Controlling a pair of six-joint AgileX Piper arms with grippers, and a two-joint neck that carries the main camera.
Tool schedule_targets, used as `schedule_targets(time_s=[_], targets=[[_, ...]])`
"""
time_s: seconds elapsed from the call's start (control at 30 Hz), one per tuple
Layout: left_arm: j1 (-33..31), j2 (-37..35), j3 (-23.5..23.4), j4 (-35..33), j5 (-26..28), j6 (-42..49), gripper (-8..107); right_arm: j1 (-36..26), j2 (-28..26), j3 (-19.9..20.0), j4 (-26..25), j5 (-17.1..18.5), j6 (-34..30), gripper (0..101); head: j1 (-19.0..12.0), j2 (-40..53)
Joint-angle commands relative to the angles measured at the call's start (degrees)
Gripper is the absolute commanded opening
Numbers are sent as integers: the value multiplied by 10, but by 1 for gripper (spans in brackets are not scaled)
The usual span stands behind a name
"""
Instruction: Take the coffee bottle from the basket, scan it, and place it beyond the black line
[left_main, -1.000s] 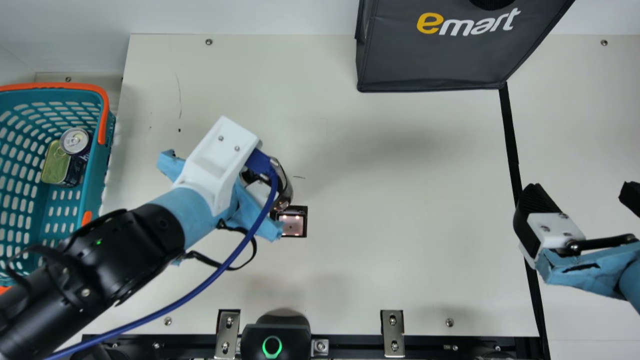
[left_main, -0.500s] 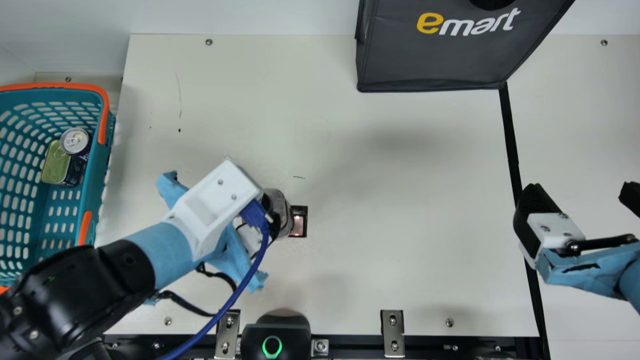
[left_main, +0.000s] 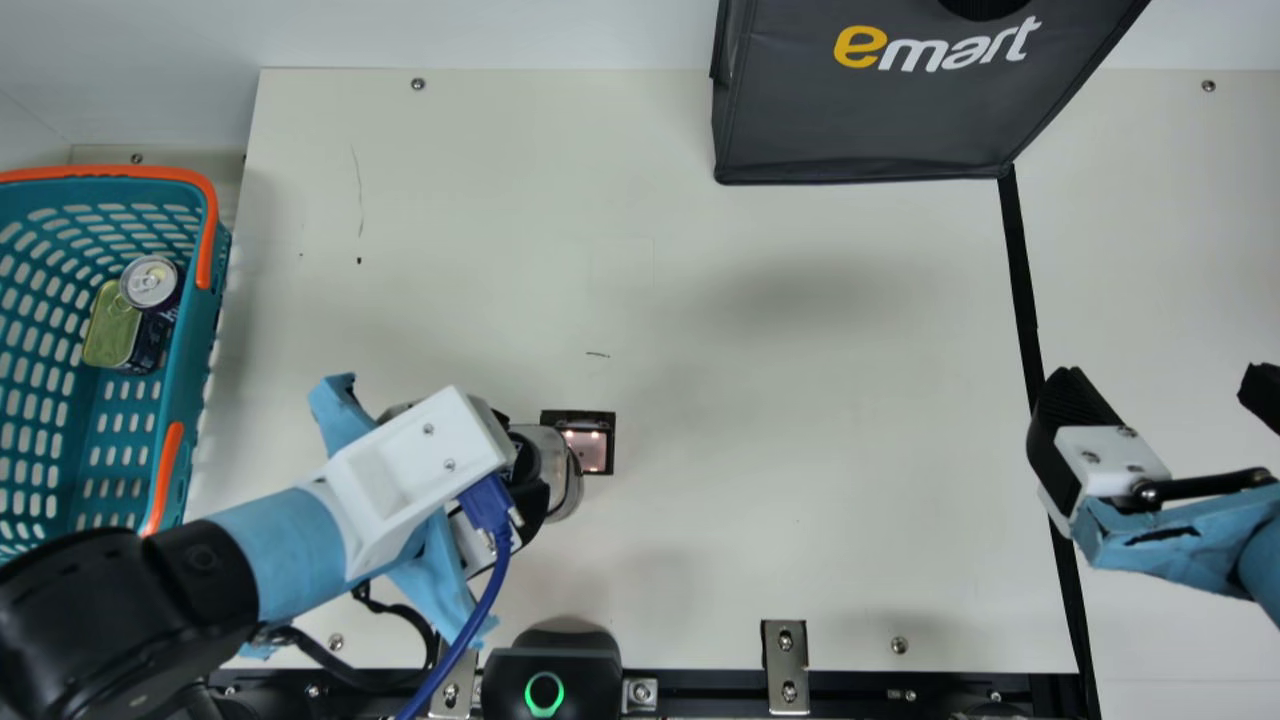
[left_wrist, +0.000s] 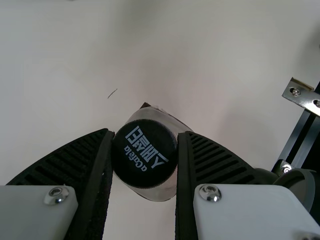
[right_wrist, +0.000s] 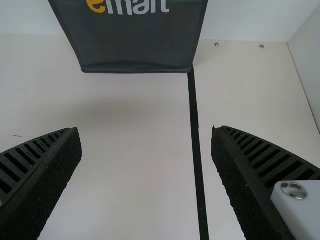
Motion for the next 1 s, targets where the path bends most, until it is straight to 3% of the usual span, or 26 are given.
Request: schedule_targets(time_s=[0.0,0.37,0.97], targets=[[2,-1,3,-5,-1,6,10,0,0,0,0,0,0,91,-15,1],[-6,23,-9,-6,-22,6,10,0,0,0,0,0,0,91,-15,1],[5,145,-106,-8,-72,30,10,0,0,0,0,0,0,91,-15,1]])
